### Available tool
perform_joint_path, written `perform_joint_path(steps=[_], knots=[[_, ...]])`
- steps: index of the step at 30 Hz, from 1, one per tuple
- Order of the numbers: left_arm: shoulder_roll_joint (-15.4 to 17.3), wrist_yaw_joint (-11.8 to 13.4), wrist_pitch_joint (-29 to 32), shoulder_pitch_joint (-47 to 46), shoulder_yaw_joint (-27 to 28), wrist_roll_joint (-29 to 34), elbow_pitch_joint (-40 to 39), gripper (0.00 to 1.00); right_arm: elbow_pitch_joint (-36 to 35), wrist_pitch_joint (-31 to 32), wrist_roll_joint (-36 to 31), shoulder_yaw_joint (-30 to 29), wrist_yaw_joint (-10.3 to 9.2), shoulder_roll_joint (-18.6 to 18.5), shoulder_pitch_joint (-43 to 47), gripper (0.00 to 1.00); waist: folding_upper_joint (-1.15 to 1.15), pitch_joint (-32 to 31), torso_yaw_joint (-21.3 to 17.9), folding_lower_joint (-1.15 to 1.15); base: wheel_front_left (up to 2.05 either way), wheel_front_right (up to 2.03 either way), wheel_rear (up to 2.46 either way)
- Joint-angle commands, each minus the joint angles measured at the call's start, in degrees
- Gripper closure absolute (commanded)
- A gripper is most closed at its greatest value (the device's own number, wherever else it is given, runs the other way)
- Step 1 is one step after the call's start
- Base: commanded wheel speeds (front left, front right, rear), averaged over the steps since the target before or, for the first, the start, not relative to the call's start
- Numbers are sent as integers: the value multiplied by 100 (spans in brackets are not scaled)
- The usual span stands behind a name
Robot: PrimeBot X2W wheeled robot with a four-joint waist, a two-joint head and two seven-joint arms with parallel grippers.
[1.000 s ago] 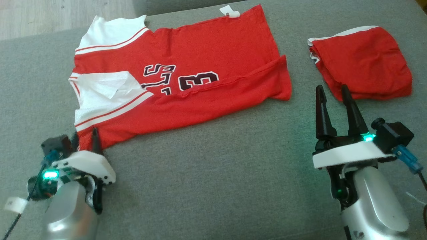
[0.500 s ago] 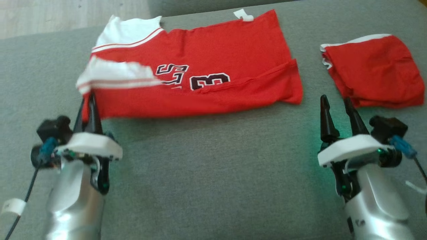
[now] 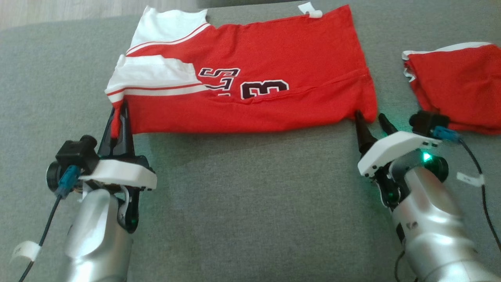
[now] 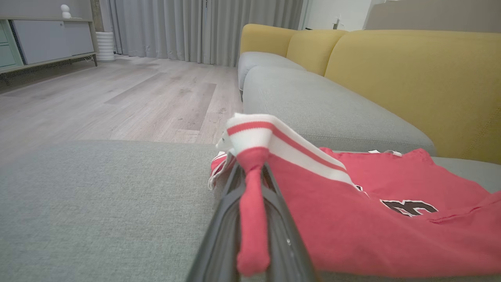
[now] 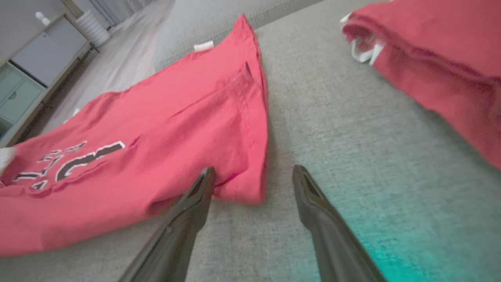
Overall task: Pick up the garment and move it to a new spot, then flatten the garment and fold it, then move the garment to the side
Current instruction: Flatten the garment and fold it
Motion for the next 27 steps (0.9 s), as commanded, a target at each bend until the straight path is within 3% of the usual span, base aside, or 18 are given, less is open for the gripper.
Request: perform_joint_path(steps=[1,9,10,11,12,19,27], knots=[[122,-23,-55,-138,116,56,-239,100,150,27,40,256,21,16,-332,0,0,65,62,0,0,0,0],[98,-31,-55,-118,130,99,-279,100,1081,60,134,688,21,16,-777,1,0,158,150,0,0,0,0],[95,-32,-55,-118,136,102,-272,100,1190,41,94,751,21,16,-827,28,0,165,158,0,0,0,0],[92,-32,-55,-119,142,105,-264,100,1281,-7,51,802,21,16,-876,80,0,169,165,0,0,0,0],[90,-33,-55,-122,150,108,-255,100,1356,-73,12,840,21,16,-920,100,0,170,170,0,0,0,0],[150,-16,-55,-32,277,130,-205,100,1690,-711,-288,913,21,16,-1130,100,0,41,81,0,0,0,0],[171,10,-55,261,425,158,-240,100,1699,-947,-519,1096,21,-42,-1026,100,0,-317,-112,0,0,0,0]])
